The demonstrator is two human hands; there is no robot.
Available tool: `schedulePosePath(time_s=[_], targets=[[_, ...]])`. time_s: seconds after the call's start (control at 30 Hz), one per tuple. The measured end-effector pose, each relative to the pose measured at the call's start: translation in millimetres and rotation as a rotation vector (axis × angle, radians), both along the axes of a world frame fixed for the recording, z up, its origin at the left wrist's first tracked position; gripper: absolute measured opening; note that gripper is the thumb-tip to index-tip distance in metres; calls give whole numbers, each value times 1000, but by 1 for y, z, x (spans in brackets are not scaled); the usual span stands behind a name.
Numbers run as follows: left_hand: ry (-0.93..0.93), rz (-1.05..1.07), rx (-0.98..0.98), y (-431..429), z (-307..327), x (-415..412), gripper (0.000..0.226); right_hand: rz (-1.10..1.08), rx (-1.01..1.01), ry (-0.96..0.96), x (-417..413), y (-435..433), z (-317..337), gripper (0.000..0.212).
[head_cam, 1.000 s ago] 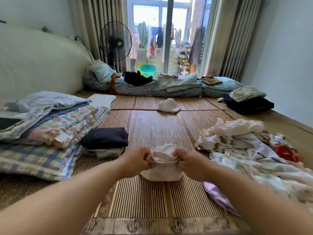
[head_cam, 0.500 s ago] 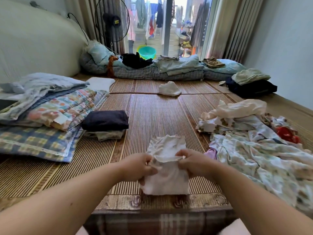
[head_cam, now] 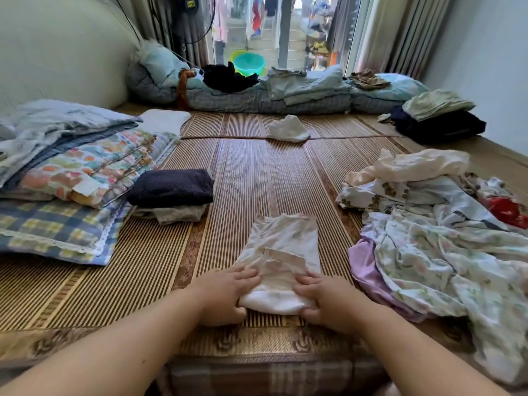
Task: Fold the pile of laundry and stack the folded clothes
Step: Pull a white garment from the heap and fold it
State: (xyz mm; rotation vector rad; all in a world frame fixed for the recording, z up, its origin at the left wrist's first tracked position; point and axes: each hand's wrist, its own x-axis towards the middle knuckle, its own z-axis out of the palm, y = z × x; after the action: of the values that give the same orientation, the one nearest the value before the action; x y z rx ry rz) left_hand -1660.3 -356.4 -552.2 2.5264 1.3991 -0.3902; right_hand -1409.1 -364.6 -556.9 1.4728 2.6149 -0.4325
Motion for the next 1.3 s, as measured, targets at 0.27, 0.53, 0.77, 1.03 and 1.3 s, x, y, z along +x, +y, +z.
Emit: schedulePosePath(time_s=[0.27, 0.53, 0.77, 1.03, 1.3], targets=[[-379, 172, -1, -10, 11, -8, 26, -286, -16, 490, 12, -14, 4, 26], [-916, 586, -117, 17, 37, -1, 41, -717, -259, 1136, -14, 22, 33, 31], [-636, 905, -138, 52, 13, 25, 84, -910, -136, 674, -11, 61, -2, 65], [-545, 906, -145, 51, 6, 41, 78, -794, -54, 342, -40, 65, -11, 34], [-893, 830, -240, 34, 17, 30, 57, -539, -149, 662, -39, 60, 15, 55]])
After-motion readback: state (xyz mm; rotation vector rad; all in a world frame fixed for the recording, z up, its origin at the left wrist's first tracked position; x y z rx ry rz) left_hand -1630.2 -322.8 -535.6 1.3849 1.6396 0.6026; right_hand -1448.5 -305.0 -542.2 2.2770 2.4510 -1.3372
